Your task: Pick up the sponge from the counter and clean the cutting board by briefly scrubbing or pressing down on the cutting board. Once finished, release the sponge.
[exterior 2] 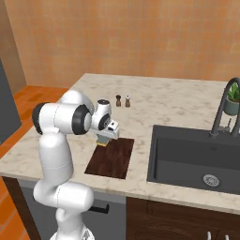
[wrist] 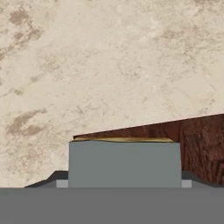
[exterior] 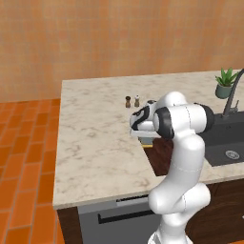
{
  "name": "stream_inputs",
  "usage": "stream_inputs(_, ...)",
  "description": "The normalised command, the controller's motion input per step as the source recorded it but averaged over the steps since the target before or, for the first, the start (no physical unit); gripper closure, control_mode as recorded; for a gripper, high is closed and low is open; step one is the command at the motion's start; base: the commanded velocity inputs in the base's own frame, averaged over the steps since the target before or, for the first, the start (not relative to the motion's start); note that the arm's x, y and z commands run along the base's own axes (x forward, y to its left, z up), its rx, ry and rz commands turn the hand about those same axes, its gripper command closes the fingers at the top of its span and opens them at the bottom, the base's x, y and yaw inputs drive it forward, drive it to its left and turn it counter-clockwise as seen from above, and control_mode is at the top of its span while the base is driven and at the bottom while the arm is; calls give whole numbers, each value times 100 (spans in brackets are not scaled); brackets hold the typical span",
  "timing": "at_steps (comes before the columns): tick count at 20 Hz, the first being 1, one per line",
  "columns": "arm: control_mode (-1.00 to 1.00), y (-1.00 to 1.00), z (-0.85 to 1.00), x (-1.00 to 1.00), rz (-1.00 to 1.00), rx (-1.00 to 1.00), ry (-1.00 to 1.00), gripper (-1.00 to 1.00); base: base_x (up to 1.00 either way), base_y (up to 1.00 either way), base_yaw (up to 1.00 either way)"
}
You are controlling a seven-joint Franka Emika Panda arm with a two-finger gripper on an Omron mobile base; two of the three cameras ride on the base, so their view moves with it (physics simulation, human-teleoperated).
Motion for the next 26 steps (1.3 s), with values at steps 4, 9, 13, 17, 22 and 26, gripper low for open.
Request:
stream_inputs(4,-100,-11,-5,-21,0,0,-7,100,0,0,0)
stream_inputs(9,-100,-13,0,-43,0,0,-9,100,0,0,0)
stream_inputs(13,-100,-3,-6,-31,5,0,-1,100,0,0,0)
stream_inputs(17,-100,0,-23,-44,10,0,0,100,0,0,0)
stream_inputs(22,-100,0,-25,-74,9,0,-1,100,0,0,0)
stream_inputs(26,-100,0,-20,-87,6,0,-3,100,0,0,0)
